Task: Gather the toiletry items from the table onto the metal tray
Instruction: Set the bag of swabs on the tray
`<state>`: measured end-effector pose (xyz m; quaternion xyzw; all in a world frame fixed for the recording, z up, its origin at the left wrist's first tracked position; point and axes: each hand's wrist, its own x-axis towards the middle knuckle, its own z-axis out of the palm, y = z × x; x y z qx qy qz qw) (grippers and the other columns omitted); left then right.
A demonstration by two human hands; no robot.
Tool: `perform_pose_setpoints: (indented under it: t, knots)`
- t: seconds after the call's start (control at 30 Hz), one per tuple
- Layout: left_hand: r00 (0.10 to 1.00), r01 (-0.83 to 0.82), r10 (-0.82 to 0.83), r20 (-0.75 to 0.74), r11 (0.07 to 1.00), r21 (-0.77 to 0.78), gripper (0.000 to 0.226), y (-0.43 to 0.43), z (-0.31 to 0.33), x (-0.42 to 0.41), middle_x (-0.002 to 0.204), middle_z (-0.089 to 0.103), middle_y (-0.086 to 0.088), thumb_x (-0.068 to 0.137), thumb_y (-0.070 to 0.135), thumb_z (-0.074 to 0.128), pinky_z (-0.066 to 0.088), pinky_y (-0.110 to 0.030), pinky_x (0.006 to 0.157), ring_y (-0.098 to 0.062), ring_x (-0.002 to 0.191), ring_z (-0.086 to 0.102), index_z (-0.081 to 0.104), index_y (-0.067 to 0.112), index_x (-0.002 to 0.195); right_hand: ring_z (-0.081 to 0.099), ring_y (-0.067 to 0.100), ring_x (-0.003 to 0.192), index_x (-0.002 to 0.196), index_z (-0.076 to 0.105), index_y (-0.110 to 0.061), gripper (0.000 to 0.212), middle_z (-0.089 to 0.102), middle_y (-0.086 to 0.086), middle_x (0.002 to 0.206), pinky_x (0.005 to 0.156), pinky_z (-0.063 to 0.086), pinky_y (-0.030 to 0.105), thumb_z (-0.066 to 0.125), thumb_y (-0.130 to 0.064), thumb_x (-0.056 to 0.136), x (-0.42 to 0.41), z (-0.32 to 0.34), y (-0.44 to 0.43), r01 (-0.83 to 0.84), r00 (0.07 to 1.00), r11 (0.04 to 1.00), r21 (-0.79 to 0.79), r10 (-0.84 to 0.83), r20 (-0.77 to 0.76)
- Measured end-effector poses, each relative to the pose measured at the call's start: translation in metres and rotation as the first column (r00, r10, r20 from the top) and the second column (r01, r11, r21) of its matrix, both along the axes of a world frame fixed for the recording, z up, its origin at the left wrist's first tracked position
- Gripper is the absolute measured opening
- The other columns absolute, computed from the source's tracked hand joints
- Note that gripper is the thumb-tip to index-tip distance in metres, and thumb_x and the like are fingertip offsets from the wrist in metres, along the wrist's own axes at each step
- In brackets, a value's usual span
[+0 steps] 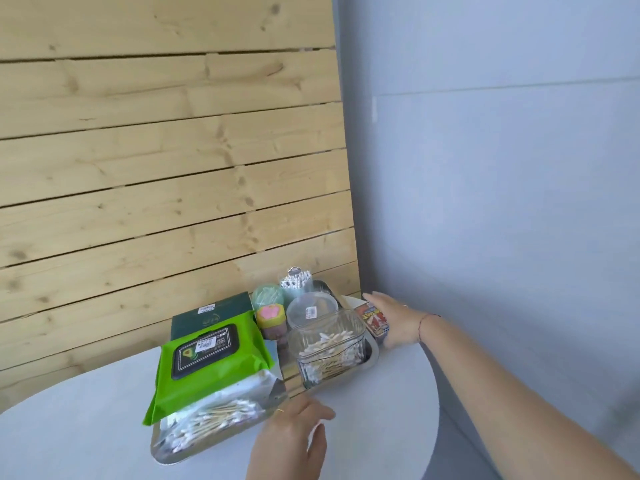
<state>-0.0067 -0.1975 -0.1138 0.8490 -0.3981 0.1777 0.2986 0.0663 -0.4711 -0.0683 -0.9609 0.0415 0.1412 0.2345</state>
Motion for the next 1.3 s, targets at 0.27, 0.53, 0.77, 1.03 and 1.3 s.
perform_pose_setpoints:
  t: [0.27,0.53,0.77,1.03,1.3]
  knots:
    - [0.998,0.008,-0.003,-0.060,0.997,0.073,0.028,0.023,-0.039,0.012,0.096,0.051,0.023,0.061,0.032,0.054,0.047,-0.006,0.066,0.006,0.069,0.057,0.052,0.041,0.088,0.029,0.026,0.137,0.150,0.010,-0.027,0.107,0.024,-0.001,0.153,0.112,0.031,0.042,0.077,-0.025,0.066,0.032,0.003,-0.003,-0.154,0.982,0.978,-0.142,0.136,-0.134]
    - [0.998,-0.039,0.047,-0.048,0.988,0.151,0.042,0.041,-0.038,-0.010,0.107,0.049,0.023,0.057,0.041,0.052,0.052,-0.010,0.058,0.006,0.088,0.050,0.050,0.042,0.098,0.041,0.037,0.121,0.147,0.013,-0.031,0.106,0.031,0.006,0.136,0.088,0.049,0.038,0.075,-0.026,0.062,-0.022,0.013,-0.002,0.181,0.969,0.982,-0.047,-0.170,0.177]
    - [0.984,-0.142,0.156,-0.083,0.978,0.152,0.035,0.078,-0.023,-0.033,0.095,0.069,0.020,0.062,0.037,0.050,0.053,-0.013,0.063,0.003,0.087,0.052,0.063,0.038,0.095,0.038,0.017,0.120,0.134,0.023,-0.038,0.095,0.040,-0.008,0.128,0.096,0.034,0.033,0.080,-0.030,0.059,-0.085,0.082,0.078,-0.026,0.871,0.977,0.209,-0.080,0.485]
    - [0.962,-0.226,0.241,-0.127,0.966,0.125,0.037,0.090,-0.010,-0.046,0.107,0.069,0.007,0.065,0.021,0.065,0.055,-0.030,0.077,-0.017,0.093,0.068,0.070,0.026,0.102,0.037,0.020,0.132,0.145,0.016,-0.026,0.104,0.036,-0.002,0.144,0.108,0.029,0.035,0.078,-0.034,0.063,-0.065,0.065,0.171,-0.276,0.883,0.937,-0.214,0.335,0.329]
    - [0.959,-0.237,0.262,-0.107,0.950,0.201,0.038,0.097,-0.004,-0.049,0.108,0.069,0.009,0.066,0.025,0.065,0.054,-0.030,0.078,-0.016,0.094,0.068,0.070,0.028,0.104,0.018,0.022,0.140,0.140,0.026,-0.019,0.101,0.028,0.002,0.146,0.114,0.002,0.056,0.077,-0.046,0.057,-0.030,0.049,0.172,-0.196,0.945,0.822,-0.535,0.305,0.122]
